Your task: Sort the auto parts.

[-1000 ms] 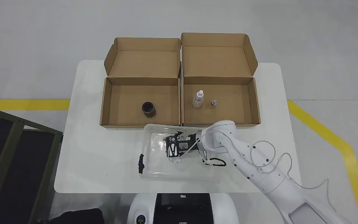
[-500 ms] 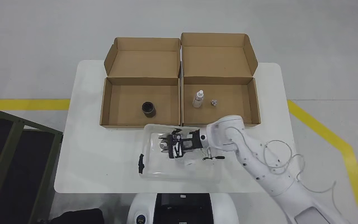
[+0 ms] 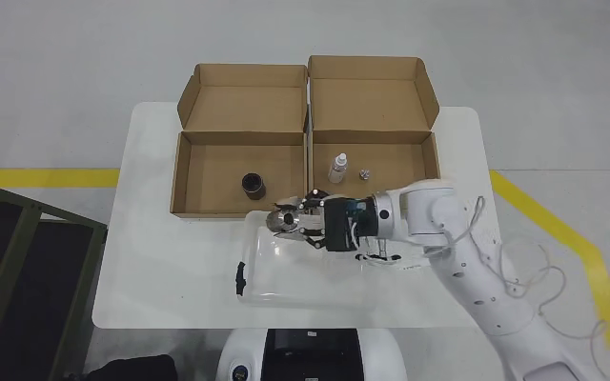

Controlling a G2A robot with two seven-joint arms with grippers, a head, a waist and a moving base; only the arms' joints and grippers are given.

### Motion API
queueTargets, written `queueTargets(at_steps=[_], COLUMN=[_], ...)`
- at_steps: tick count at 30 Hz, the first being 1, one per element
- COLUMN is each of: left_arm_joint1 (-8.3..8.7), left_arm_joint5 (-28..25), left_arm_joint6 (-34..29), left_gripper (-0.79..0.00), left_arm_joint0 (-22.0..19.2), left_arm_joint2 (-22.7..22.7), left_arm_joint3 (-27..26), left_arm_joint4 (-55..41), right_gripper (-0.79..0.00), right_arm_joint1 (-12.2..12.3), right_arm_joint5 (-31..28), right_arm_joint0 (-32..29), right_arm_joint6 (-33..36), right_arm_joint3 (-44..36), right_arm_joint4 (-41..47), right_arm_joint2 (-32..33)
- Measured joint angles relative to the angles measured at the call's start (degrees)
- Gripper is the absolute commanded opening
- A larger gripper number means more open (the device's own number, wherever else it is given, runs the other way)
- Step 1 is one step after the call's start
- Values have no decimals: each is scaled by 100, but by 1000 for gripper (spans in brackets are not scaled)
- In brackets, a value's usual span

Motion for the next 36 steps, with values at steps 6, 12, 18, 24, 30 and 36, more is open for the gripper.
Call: queueTargets(at_steps=[6, 12, 18, 24, 30, 36], left_arm_joint1=[0, 0, 0, 0, 0, 0], left_arm_joint5=[0, 0, 0, 0, 0, 0], left_arm_joint6=[0, 0, 0, 0, 0, 0], left_gripper=[0, 0, 0, 0, 0, 0], left_arm_joint0=[0, 0, 0, 0, 0, 0], left_arm_joint2=[0, 0, 0, 0, 0, 0], left_arm_joint3=[0, 0, 0, 0, 0, 0], left_arm_joint4=[0, 0, 0, 0, 0, 0], right_gripper=[-785, -785, -785, -785, -785, -785], right_arm_joint1=[52, 121, 185, 230, 255, 328], right_arm_joint5=[0, 0, 0, 0, 0, 0], right_arm_joint0=[124, 92, 164, 513, 870, 618], right_arm_joint6=[-479, -894, -1252, -1502, -1592, -1478], right_arm_joint3=[84, 43, 154, 442, 776, 533], right_arm_joint4=[215, 210, 213, 334, 411, 379], right_arm_joint2=[224, 632, 845, 1080, 1188, 1173])
